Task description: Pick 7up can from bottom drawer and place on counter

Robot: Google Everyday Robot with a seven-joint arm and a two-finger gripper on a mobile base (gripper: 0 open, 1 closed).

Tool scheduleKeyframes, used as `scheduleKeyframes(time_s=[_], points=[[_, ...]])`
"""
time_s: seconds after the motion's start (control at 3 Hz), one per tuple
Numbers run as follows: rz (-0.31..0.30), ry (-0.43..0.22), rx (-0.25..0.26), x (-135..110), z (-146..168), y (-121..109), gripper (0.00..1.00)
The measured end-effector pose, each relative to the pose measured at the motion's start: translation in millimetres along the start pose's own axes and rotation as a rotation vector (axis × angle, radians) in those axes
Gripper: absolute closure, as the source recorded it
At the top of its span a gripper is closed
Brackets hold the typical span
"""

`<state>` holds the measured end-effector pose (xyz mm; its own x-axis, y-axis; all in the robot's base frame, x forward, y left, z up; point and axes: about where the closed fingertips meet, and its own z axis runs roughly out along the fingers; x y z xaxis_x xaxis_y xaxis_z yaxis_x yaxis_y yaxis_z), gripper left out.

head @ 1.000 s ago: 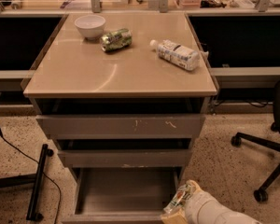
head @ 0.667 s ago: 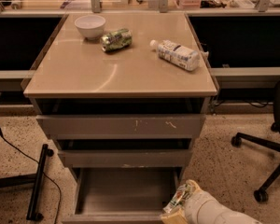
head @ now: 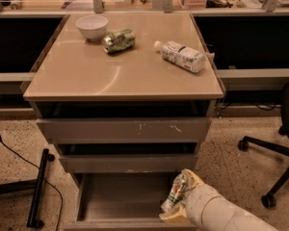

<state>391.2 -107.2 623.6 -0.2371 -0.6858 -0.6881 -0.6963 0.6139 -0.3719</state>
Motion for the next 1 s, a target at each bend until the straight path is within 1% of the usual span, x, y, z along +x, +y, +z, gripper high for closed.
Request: scheduleKeyframes(time_s=[0.33,0.67,1.0], points=[[-0.146,-0.057,0.038,-60,-28,-17,1.0],[-0.231,-0.064,0.1,-104,-58,-46,1.0],[-0.231,-0.064,0.1,-104,-58,-46,1.0]])
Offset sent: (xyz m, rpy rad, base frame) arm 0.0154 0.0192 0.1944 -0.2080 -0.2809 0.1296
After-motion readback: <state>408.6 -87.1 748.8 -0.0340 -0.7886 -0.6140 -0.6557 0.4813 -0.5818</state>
